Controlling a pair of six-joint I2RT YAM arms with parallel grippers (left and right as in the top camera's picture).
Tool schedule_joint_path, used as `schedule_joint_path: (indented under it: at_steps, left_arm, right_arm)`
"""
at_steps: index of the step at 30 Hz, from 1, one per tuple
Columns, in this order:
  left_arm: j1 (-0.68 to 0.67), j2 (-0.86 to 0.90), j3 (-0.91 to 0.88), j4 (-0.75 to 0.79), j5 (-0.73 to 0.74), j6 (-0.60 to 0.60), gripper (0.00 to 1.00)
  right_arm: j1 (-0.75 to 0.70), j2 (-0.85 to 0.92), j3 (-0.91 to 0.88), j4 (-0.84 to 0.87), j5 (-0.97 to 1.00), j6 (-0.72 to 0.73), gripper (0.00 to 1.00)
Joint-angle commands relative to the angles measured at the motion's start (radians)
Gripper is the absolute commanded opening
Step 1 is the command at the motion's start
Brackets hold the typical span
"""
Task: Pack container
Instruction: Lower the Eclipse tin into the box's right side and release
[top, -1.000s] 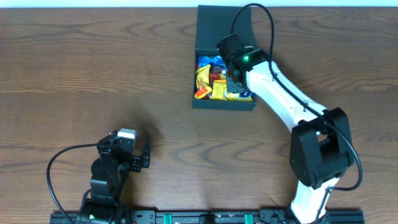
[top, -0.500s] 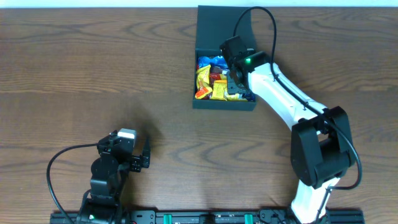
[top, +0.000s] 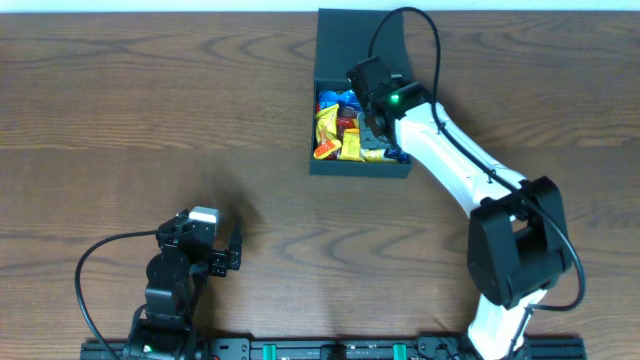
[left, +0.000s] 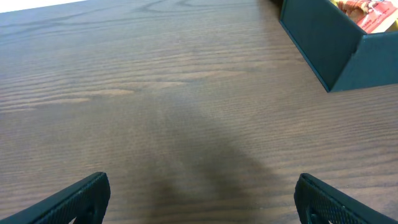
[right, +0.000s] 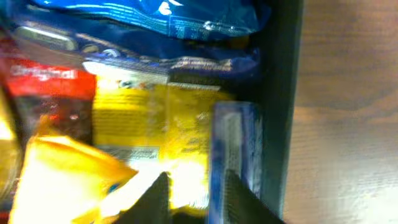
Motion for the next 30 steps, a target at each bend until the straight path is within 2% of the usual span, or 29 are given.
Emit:
schedule_joint_path:
  at_steps: [1,3,7,18,30]
  left_arm:
    - [0.003,-0.008,-0.029,-0.008,-0.011,0.01,0.96]
    - [0.003,-0.008,-0.029,-0.008,-0.011,0.01,0.95]
    - [0.003,-0.008,-0.029,-0.008,-0.011,0.01,0.95]
    - [0.003,-0.008,-0.029,-0.008,-0.011,0.01,0.95]
    - [0.003,-0.008,-0.029,-0.008,-0.011,0.01,0.95]
  right_arm:
    - [0.013,-0.027,0.021,-0.018,0.005,0.014,0.15]
    - [0.013,-0.027,0.021,-0.025,0.005,0.017,0.08]
    - [0.013,-0.037,0.021,-0.024,0.061,0.017,0.02]
    - [0.013,-0.048,0.021,-0.097,0.235,0.144,0.02]
    - [0.01,-0.046,-0.047,-0.023,0.16,0.174,0.01]
